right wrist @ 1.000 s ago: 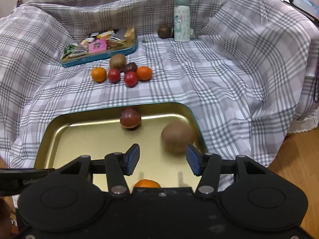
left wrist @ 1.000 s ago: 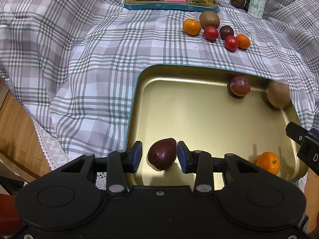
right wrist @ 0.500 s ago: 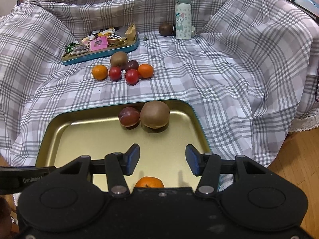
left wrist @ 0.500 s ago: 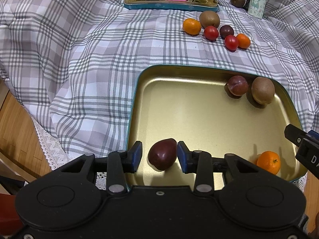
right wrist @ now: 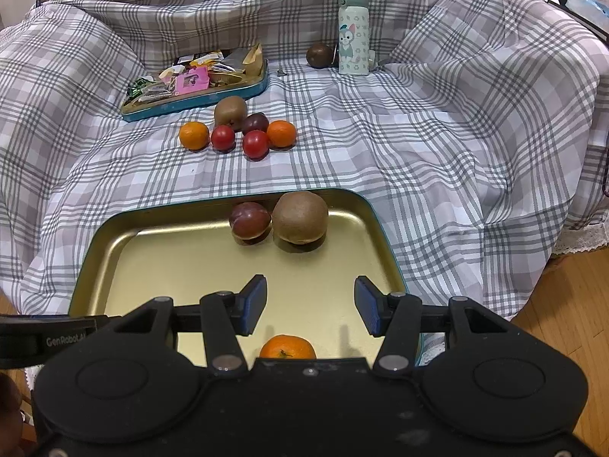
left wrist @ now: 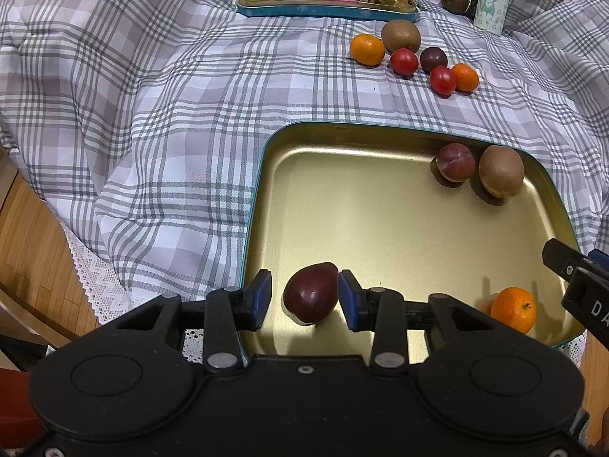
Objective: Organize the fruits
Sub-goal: 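Open the right tool to drop the kiwi while the left tool lowers the plum, then open the left tool to drop the dark plum into the tray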
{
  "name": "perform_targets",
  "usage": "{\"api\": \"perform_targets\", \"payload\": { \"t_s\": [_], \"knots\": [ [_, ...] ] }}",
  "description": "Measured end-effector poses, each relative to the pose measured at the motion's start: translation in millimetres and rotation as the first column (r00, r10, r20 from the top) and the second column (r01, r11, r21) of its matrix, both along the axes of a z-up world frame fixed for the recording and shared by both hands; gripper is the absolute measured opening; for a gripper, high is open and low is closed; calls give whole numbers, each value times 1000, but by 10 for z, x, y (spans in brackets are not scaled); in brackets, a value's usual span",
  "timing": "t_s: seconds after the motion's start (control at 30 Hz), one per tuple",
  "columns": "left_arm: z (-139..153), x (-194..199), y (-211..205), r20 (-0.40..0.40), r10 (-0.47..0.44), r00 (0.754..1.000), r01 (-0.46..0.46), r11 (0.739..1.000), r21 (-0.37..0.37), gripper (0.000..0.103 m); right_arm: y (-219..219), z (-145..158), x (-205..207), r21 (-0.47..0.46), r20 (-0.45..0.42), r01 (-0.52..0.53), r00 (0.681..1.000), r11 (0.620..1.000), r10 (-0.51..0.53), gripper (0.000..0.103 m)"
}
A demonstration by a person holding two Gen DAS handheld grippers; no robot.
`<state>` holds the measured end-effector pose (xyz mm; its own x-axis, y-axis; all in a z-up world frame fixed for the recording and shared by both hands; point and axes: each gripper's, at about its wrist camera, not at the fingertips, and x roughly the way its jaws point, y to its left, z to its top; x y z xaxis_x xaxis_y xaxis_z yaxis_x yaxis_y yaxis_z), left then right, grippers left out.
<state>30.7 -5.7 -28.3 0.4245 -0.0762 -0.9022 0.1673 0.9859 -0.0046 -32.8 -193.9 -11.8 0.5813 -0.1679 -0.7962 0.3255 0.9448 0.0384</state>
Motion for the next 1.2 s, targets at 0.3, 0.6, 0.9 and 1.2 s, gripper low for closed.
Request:
{"api": "perform_targets", "payload": {
  "t_s": [0.3,0.6,0.9,1.2],
  "knots": [
    [3,-16,4,10,-3,1000,3,1000,4,47,4,-45,30,16,-45,-17,999,1000,17,54],
    [59,69,46,30,4,1000,-5,1000,25,47,8,-101,67,16,-79,-23,997,1000,24,54],
    [87,323,83,45,19,999,-21,998,59,47,-44,-145,172,35,-90,-26,996,999,29,54],
    [170,630,-23,86,6,996,-10,999,48,47,-204,3,434,50,-23,-6,1000,999,7,53]
  ]
}}
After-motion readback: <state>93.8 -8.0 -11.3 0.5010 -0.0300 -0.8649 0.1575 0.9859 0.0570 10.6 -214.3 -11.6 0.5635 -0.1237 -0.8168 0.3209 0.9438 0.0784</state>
